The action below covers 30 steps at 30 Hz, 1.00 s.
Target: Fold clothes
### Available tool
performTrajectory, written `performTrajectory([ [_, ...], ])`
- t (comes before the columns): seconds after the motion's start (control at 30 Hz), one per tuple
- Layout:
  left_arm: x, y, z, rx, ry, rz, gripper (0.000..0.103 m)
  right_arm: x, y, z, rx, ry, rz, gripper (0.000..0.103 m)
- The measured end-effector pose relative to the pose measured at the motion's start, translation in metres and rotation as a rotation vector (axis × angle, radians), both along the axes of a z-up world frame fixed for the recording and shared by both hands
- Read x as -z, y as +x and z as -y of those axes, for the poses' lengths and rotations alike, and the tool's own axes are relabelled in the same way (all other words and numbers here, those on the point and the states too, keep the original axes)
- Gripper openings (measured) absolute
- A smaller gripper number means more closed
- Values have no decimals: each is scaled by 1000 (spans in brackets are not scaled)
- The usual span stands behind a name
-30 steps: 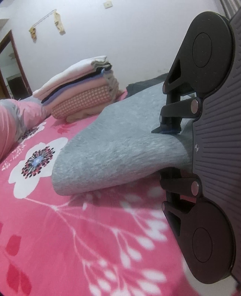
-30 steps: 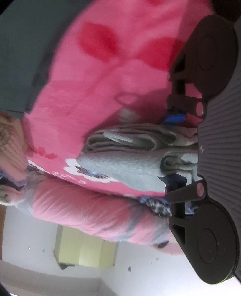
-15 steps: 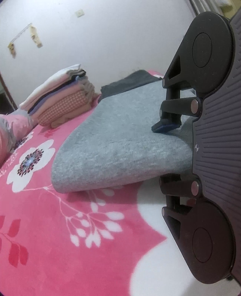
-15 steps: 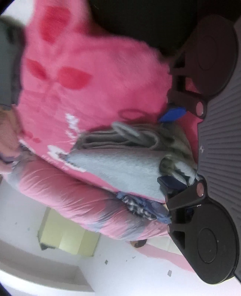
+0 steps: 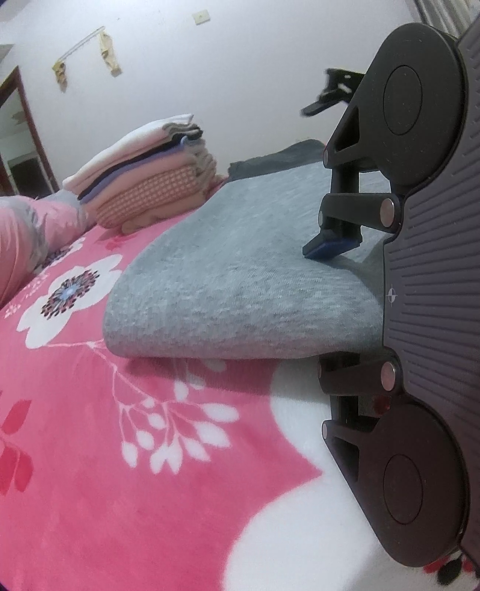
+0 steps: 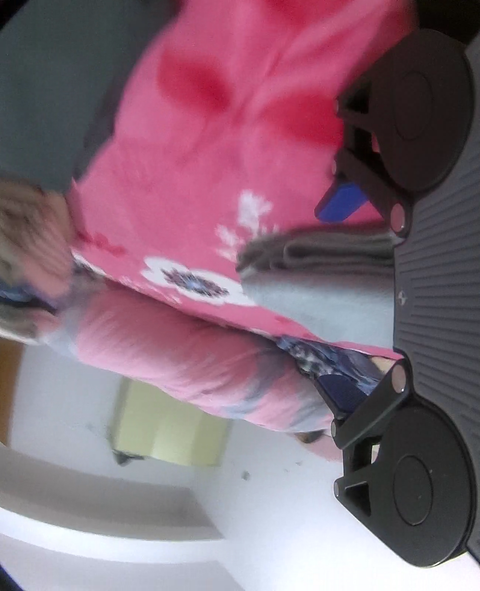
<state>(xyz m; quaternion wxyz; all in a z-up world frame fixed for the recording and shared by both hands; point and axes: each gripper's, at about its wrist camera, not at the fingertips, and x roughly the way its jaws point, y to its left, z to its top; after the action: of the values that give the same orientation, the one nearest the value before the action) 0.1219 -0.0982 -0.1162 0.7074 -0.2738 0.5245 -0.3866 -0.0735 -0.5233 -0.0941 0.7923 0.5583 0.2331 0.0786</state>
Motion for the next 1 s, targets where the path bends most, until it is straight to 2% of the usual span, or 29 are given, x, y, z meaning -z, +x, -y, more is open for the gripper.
performTrajectory([
  [0.07, 2, 0, -1, -6, -3, 0, 43, 7, 22, -6, -34, -24, -53, 93],
  [0.13, 3, 0, -2, -6, -9, 1, 43, 10, 28, -18, -72, -93, -94, 93],
  [0.23, 6, 1, -3, -3, -28, -2, 43, 6, 17, -40, -120, -223, -81, 94],
  [0.5, 12, 0, -7, 0, -79, 8, 43, 1, -7, -76, -219, -314, -91, 96],
  [0.67, 14, 1, -9, 15, -95, 15, 43, 2, 20, -66, -275, -214, -130, 98],
  [0.87, 15, -1, -8, 26, -105, 35, 43, 18, 62, -55, -278, -93, -125, 99],
  [1.0, 18, 1, -9, 29, -120, 27, 42, 19, 57, -57, -324, -83, -92, 96],
])
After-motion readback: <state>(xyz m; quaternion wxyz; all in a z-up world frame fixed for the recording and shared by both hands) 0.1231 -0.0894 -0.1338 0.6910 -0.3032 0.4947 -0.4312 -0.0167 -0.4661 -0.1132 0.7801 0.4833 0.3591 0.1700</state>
